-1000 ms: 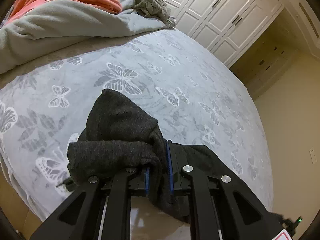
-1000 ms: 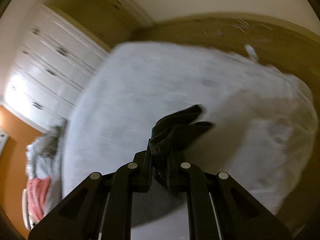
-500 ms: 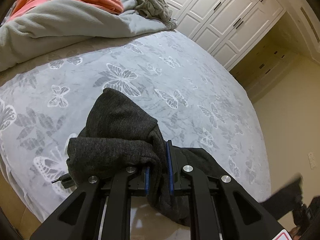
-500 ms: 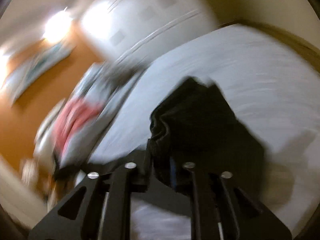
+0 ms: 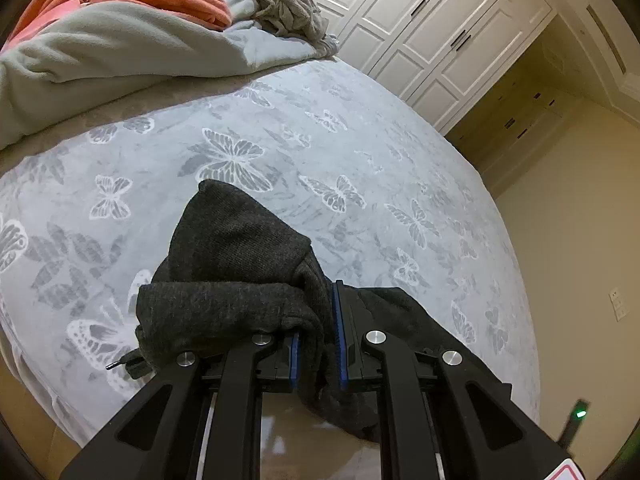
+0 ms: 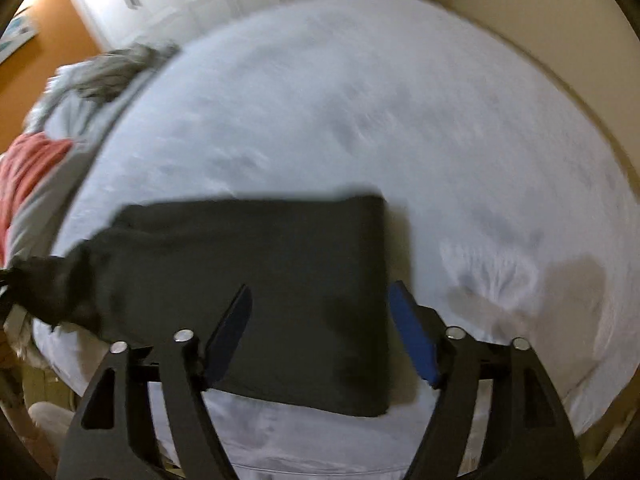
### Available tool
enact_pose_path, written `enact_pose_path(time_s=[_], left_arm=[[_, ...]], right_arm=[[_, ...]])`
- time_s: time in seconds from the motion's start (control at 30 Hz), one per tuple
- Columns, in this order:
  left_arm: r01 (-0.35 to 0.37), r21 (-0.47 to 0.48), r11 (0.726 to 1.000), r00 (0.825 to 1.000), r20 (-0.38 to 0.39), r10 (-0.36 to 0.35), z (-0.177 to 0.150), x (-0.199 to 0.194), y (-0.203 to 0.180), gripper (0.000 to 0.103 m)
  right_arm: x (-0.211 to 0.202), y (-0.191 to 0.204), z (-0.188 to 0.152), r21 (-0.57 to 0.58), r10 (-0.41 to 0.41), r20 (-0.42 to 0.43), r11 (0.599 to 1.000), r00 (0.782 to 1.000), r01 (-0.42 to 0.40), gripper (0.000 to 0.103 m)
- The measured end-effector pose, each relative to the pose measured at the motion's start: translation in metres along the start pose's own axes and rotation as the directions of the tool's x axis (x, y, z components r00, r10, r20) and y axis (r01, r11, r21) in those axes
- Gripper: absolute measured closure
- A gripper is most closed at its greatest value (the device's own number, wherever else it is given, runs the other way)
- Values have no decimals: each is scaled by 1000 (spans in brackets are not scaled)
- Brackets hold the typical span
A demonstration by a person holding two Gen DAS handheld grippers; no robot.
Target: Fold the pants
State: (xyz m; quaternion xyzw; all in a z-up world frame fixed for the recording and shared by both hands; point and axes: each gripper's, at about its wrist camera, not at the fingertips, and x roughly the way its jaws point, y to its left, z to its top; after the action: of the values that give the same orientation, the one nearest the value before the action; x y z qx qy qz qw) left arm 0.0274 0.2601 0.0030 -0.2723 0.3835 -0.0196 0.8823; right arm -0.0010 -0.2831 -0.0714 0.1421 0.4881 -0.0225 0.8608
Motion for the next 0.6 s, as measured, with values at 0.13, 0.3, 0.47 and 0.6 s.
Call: enact_pose_path(time_s=[0.13, 0.3, 0.47, 0.6], left_arm=[[-6, 1, 1000, 1000, 12, 6, -1, 1, -7, 93], [-9, 14, 1000, 1000, 24, 8, -3, 0, -11, 93], [-33, 4, 999, 999, 3, 33, -5, 10, -8, 93], [-27, -8, 1000, 997, 78, 27, 2, 0, -18, 94]], right_arm=[[39, -8, -11, 49, 79, -81, 996, 994, -75, 51], [-13, -7, 6, -34, 131, 36, 991, 991, -130, 92], [29, -26, 0, -30, -10, -107, 1000, 994, 6, 69], [-17, -28, 12, 24, 7, 105, 1000, 994, -10, 24]])
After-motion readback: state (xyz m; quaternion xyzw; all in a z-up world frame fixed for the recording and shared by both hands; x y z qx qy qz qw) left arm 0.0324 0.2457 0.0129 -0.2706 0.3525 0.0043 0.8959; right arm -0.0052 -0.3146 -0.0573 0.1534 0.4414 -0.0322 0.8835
